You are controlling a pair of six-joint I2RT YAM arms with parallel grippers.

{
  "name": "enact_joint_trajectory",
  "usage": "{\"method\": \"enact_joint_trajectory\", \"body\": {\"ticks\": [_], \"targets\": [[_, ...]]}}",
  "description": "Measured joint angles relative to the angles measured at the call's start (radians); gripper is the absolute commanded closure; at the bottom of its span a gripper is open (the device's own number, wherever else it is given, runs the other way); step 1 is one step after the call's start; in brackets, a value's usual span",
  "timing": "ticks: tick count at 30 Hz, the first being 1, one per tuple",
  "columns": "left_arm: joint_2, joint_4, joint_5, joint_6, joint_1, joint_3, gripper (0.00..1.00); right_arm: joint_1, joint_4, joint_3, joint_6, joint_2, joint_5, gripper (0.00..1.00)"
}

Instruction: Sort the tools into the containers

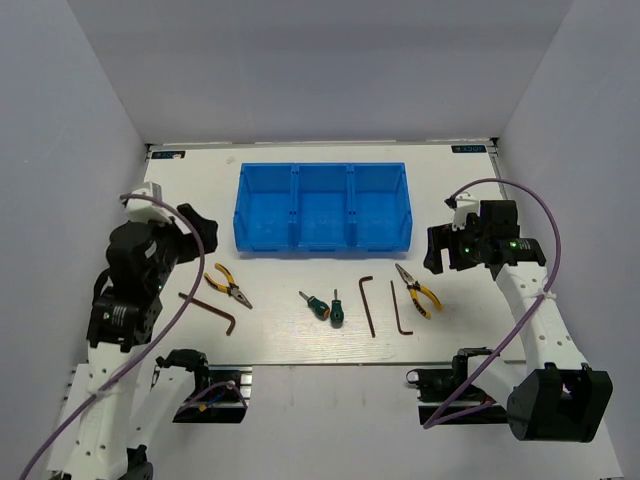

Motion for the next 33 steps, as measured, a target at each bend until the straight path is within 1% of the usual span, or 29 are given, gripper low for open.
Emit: {"method": "enact_joint_trajectory", "body": {"ticks": [1,3,6,7,9,10,11,12,14,15,16,17,19,20,21,23,25,26,33], "targets": [[0.017,-0.014,0.003,-0.002,0.0,-0.009,0.13,0.0,-0.002,0.0,-0.001,0.0,-0.002,0.1],[0.041,-0.038,0.006,-0.013,0.0,-0.03,0.16,0.0,-0.009,0.0,-0.005,0.001,-0.006,0.1],[0.049,-0.071,0.006,-0.041,0.0,-0.05,0.33,0.0,-0.031,0.0,-0.05,0.001,-0.021,0.1],[0.05,-0.08,0.006,-0.053,0.0,-0.052,0.51,0.0,-0.039,0.0,-0.077,0.002,-0.025,0.1],[0.058,-0.097,0.007,-0.087,-0.003,-0.055,0.73,0.002,-0.062,0.005,-0.124,0.011,-0.024,0.1],[0.065,-0.109,0.005,-0.103,-0.004,-0.056,0.82,0.002,-0.077,0.014,-0.146,0.023,-0.023,0.1],[0.076,-0.122,0.002,-0.122,-0.005,-0.059,0.98,0.002,-0.098,0.029,-0.168,0.04,-0.019,0.1],[0.089,-0.134,-0.003,-0.145,-0.006,-0.066,1.0,0.002,-0.119,0.046,-0.187,0.058,-0.017,0.1],[0.123,-0.163,-0.016,-0.196,-0.006,-0.092,1.0,0.002,-0.14,0.061,-0.234,0.077,-0.021,0.12],[0.143,-0.176,-0.02,-0.22,-0.006,-0.108,1.0,0.002,-0.153,0.061,-0.251,0.077,-0.024,0.26],[0.167,-0.189,-0.023,-0.248,-0.006,-0.127,1.0,0.002,-0.158,0.055,-0.264,0.072,-0.031,0.59],[0.193,-0.204,-0.024,-0.274,-0.006,-0.145,0.96,0.002,-0.157,0.043,-0.274,0.064,-0.04,1.0],[0.245,-0.225,-0.026,-0.314,-0.006,-0.183,0.81,0.004,-0.163,0.017,-0.27,0.046,-0.054,1.0],[0.267,-0.233,-0.029,-0.332,-0.006,-0.205,0.67,0.004,-0.161,0.001,-0.266,0.035,-0.059,0.78],[0.279,-0.232,-0.034,-0.342,-0.006,-0.224,0.61,0.004,-0.161,-0.011,-0.256,0.027,-0.065,0.62],[0.309,-0.23,-0.051,-0.365,-0.006,-0.256,0.52,0.005,-0.154,-0.029,-0.249,0.019,-0.077,0.47],[0.355,-0.228,-0.073,-0.377,-0.006,-0.267,0.51,0.006,-0.151,-0.031,-0.246,0.02,-0.08,0.46],[0.394,-0.219,-0.086,-0.389,-0.006,-0.269,0.48,0.006,-0.147,-0.031,-0.248,0.021,-0.082,0.46],[0.578,-0.136,-0.162,-0.455,-0.006,-0.271,0.47,0.006,-0.125,-0.031,-0.243,0.033,-0.081,0.46]]}}
